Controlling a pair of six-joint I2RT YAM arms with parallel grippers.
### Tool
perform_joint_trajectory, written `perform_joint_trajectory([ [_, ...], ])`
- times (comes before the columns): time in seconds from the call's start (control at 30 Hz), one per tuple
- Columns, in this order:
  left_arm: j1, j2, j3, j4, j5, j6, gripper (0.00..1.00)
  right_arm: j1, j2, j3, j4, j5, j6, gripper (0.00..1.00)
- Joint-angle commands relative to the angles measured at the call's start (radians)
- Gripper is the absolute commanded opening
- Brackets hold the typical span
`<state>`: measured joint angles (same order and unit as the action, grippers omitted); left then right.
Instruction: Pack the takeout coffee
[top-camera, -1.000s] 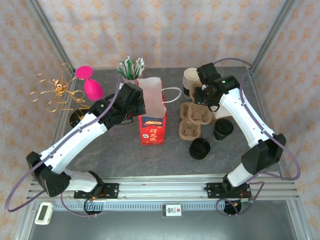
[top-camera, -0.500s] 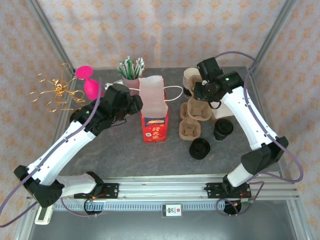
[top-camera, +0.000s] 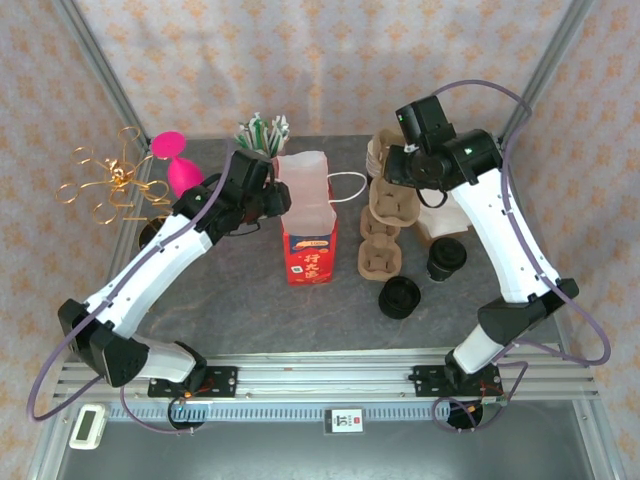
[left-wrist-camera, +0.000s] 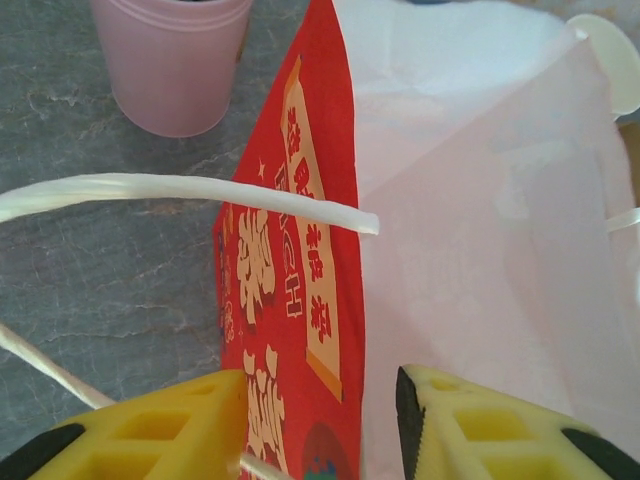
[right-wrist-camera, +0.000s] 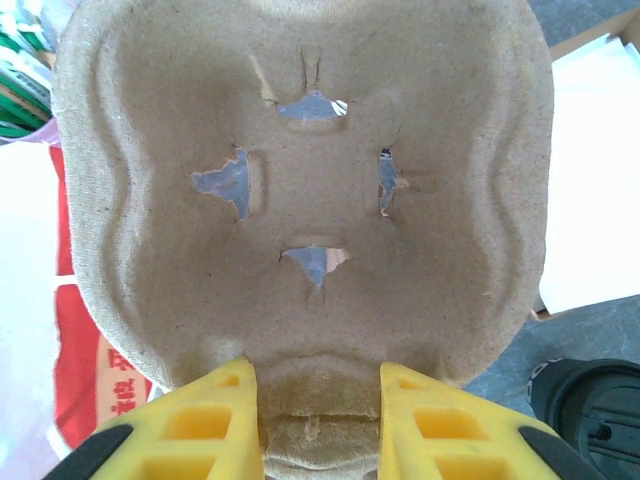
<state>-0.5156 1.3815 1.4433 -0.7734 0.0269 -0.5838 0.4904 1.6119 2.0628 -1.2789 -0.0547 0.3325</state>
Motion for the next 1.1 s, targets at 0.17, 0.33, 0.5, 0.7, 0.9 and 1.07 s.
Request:
perform_joint_trajectory([
  [0.17, 0.014, 0.019, 0.051, 0.014, 0.043, 0.059, 0.27, 0.024, 0.047, 0.141, -0.029, -0.091, 0.025, 0.25],
  [0.33, 0.013, 0.024, 0.070, 0.016, 0.051, 0.073, 0.16, 0.045, 0.069, 0.195, -0.025, -0.146, 0.042, 0.24],
  [0.5, 0.012, 0.023, 0.072, 0.022, 0.058, 0.068, 0.08, 0.069, 0.090, 0.239, -0.009, -0.192, 0.070, 0.23],
  [0.7, 0.006, 0.017, 0.068, 0.015, 0.043, 0.059, 0.08, 0.120, 0.112, 0.243, 0.027, -0.215, 0.105, 0.22],
  [0.9, 0.008, 0.032, 0.078, -0.047, -0.044, 0.064, 0.31, 0.166, 0.139, 0.247, 0.066, -0.237, 0.127, 0.22],
  [1.07, 0.008, 0.055, 0.060, -0.028, -0.022, 0.064, 0.35, 0.192, 0.164, 0.244, 0.093, -0.243, 0.138, 0.21],
])
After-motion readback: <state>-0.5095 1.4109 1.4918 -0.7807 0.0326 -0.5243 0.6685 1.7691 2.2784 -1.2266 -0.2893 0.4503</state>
